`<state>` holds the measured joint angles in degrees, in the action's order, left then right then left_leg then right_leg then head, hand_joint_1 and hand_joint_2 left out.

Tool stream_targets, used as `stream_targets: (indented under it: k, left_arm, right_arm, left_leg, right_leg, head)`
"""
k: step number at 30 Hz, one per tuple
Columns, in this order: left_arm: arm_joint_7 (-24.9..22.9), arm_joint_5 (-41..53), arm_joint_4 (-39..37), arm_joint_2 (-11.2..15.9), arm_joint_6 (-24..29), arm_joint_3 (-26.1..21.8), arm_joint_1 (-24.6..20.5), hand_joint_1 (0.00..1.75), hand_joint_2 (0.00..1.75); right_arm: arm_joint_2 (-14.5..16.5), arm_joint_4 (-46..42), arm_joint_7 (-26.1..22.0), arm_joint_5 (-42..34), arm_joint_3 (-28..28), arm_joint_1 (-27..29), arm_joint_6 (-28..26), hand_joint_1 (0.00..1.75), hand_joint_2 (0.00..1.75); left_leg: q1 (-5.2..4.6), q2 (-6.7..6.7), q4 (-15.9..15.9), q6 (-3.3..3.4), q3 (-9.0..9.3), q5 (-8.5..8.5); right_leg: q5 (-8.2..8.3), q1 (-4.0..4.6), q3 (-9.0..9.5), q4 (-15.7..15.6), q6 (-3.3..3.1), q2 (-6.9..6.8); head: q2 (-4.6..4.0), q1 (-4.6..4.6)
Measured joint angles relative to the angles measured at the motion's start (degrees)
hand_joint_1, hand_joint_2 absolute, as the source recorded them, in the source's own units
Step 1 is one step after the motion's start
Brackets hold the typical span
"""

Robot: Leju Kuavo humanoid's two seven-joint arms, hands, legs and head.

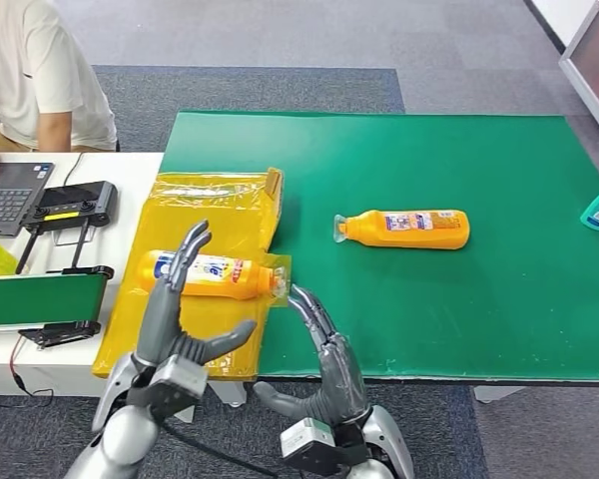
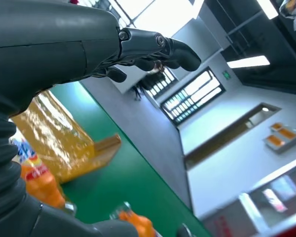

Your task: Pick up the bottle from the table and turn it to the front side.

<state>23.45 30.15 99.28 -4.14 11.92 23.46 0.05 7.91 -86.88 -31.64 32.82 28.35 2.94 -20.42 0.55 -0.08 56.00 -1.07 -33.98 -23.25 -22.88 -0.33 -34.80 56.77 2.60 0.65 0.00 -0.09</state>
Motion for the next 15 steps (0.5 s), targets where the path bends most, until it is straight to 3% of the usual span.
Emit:
stream_targets:
  k: [4, 8, 15]
  left_arm:
    - [3.5, -9.3, 7.4, 1.4, -2.5, -1.3, 10.0, 0.0, 1.75]
    - [6.4, -19.2, 10.9, 1.3, -7.5, -5.2, 18.3, 0.0, 1.75]
    - [8.5, -28.5, 11.5, -4.3, -20.0, -13.6, 25.3, 0.0, 1.75]
  right_arm:
    - [-0.1, -1.2, 0.6, -1.7, -1.6, 1.2, 0.7, 0.0, 1.75]
    - [-0.3, -2.9, 1.4, -8.3, -4.1, 2.7, 4.2, 0.0, 1.75]
    - [-0.2, -4.8, 5.0, -22.9, -10.3, 4.8, 12.0, 0.0, 1.75]
  left_leg:
    - [0.0, 0.0, 0.0, 0.04, 0.0, -0.1]
    - [0.0, 0.0, 0.0, 0.07, 0.0, -0.14]
    - [-0.01, -0.01, 0.0, 0.1, 0.01, -0.15]
  right_leg:
    - [-0.06, 0.0, 0.0, 0.0, 0.01, -0.01]
    - [-0.09, -0.01, 0.01, 0.0, 0.01, -0.01]
    - [-0.07, -0.03, 0.04, 0.0, 0.06, -0.02]
  head:
    - [0.0, -0.01]
    - [0.0, -0.01]
    - [0.0, 0.0]
